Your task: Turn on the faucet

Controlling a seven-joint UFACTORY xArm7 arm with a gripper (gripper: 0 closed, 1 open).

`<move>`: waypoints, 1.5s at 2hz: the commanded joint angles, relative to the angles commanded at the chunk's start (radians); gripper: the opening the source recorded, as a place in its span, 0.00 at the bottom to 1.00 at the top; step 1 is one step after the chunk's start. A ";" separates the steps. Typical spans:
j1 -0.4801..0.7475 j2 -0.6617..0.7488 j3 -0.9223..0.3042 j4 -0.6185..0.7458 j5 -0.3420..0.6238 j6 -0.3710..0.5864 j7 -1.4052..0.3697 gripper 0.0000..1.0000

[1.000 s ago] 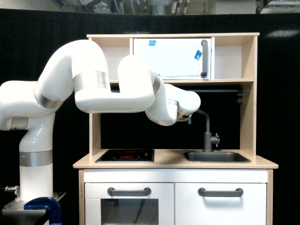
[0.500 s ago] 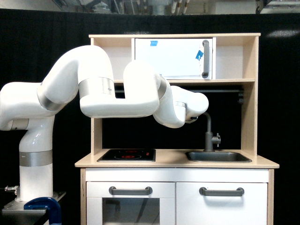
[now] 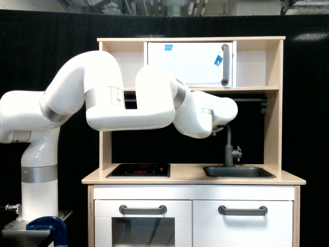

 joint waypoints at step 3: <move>-0.303 -0.056 0.093 -0.084 -0.110 0.197 0.063 1.00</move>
